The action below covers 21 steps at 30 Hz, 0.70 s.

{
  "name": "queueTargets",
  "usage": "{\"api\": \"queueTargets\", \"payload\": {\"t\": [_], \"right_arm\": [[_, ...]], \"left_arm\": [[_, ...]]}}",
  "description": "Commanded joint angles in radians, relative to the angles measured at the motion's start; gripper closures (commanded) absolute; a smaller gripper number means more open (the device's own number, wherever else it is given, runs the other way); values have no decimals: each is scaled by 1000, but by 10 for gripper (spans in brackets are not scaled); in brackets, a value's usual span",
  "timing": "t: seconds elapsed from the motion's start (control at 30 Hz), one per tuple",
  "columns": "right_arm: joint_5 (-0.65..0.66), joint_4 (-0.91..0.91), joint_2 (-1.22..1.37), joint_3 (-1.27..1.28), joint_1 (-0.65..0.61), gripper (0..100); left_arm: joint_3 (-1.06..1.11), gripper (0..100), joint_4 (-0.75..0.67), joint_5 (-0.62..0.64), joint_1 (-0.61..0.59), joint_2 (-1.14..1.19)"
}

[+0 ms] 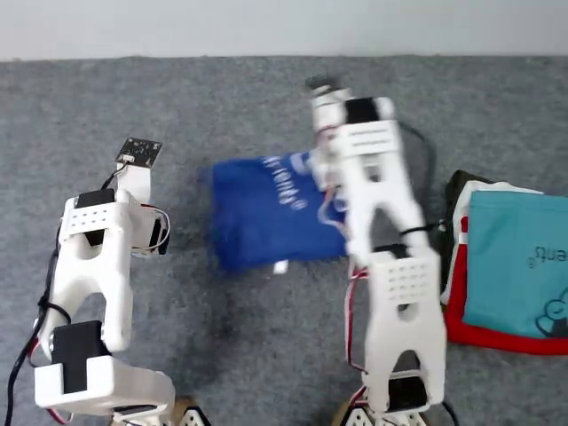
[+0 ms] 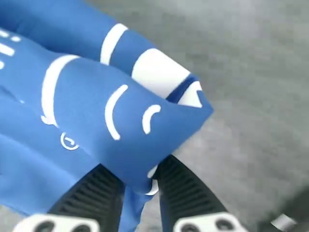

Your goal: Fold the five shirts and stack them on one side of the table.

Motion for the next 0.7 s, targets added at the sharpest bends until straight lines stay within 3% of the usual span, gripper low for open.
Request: {"api": "queueTargets", "payload": {"t": [0.0, 0.27, 0.43, 0.57, 0.67], "right_arm": [[-26, -25, -81, -12, 74, 990], [-187, -54, -104, -78, 124, 990], [-201, 31, -154, -276, 127, 990], [-201, 125, -216, -417, 200, 990], [-201, 124, -298, -381, 278, 990]], "left_arm": [[-4, 862, 8, 5, -3, -38], [-2, 862, 9, 5, -3, -38], [-1, 862, 17, 5, -3, -38], [-5, 862, 43, 5, -2, -38], [-5, 862, 43, 5, -2, -38]]}}
